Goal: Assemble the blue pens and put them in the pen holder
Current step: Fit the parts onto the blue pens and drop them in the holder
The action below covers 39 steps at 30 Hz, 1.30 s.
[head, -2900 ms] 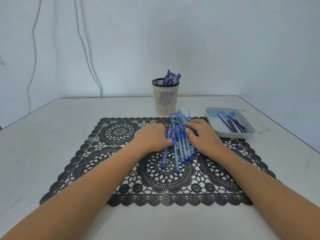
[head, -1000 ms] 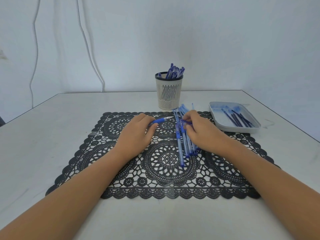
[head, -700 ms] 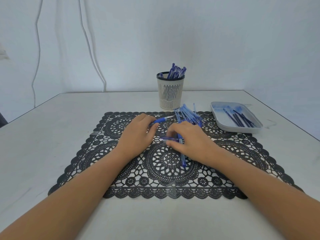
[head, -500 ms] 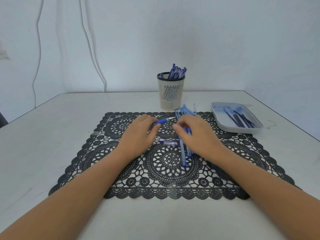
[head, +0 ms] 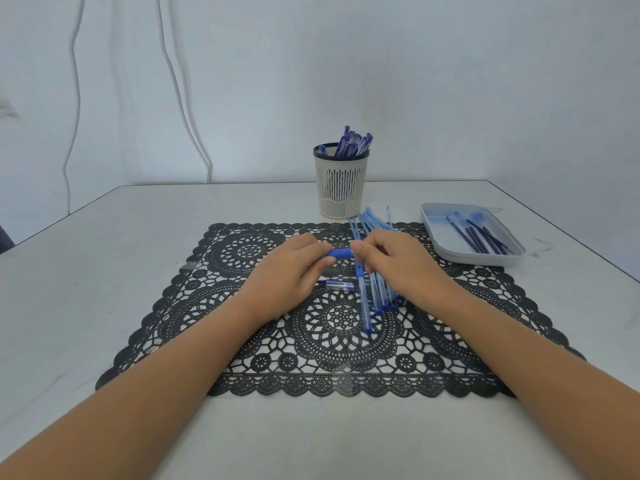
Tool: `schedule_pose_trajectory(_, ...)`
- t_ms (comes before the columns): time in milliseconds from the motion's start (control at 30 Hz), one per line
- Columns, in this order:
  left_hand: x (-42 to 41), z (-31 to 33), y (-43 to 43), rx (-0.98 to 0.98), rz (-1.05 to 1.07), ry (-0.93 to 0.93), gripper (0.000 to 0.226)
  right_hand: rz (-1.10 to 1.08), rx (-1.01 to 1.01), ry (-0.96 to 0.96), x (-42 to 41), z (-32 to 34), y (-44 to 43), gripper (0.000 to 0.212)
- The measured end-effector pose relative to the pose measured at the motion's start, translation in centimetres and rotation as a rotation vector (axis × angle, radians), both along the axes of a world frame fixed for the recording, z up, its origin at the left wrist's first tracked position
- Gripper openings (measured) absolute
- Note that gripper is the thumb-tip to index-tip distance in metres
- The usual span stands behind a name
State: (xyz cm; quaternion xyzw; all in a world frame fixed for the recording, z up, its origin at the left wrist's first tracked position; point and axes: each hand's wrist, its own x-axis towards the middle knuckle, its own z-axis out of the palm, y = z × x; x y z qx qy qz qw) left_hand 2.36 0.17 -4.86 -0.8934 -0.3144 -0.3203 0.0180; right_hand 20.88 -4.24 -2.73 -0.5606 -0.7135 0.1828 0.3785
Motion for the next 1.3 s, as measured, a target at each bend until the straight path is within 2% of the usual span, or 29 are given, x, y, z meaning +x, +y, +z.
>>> schedule_pose_trajectory(433,-0.16,0.01,-0.08,-0.028,0.04,-0.006,0.047,0.069,0.129,-0.057,0.28,0.29,-0.16,0.02)
schedule_pose_trajectory(533,-0.15,0.0,-0.17,-0.016,0.06,-0.003,0.048,0.035,0.067,0.004,0.43,0.27,-0.05,0.027)
schedule_pose_trajectory(600,-0.08,0.02,-0.22,-0.014,0.059,0.003,0.048,0.013,0.029,-0.024,0.64,0.39,-0.03,0.034)
schedule_pose_trajectory(667,-0.03,0.03,-0.21,-0.007,0.061,0.015,0.049,0.024,0.024,-0.063,0.81,0.59,-0.07,0.027)
schedule_pose_trajectory(767,-0.05,0.06,-0.17,-0.009,0.063,0.001,0.048,0.092,0.004,0.023,0.91,0.54,-0.02,0.003)
schedule_pose_trajectory(833,-0.05,0.07,-0.23,-0.01,0.059,-0.002,0.048,0.086,-0.016,0.037,0.79,0.45,-0.02,0.011)
schedule_pose_trajectory(900,0.0,0.07,-0.3,-0.001,0.054,0.008,0.048,0.064,-0.031,-0.035,0.68,0.49,-0.04,0.022)
schedule_pose_trajectory(1000,-0.01,0.03,-0.24,-0.001,0.054,0.009,0.047,0.106,-0.044,-0.031,0.72,0.51,-0.1,0.002)
schedule_pose_trajectory(1067,-0.03,0.02,-0.23,-0.003,0.051,-0.001,0.046,0.133,-0.051,0.048,0.81,0.39,-0.06,0.019)
schedule_pose_trajectory(1133,0.0,0.05,-0.29,0.001,0.053,0.007,0.047,0.095,-0.026,0.085,0.63,0.5,-0.14,0.016)
schedule_pose_trajectory(1233,0.02,0.09,-0.28,-0.016,0.052,-0.005,0.046,0.056,0.056,0.028,0.48,0.66,-0.18,0.004)
schedule_pose_trajectory(1300,-0.07,0.08,-0.12,-0.032,0.064,-0.031,0.045,0.079,0.059,0.041,0.37,0.69,-0.21,0.015)
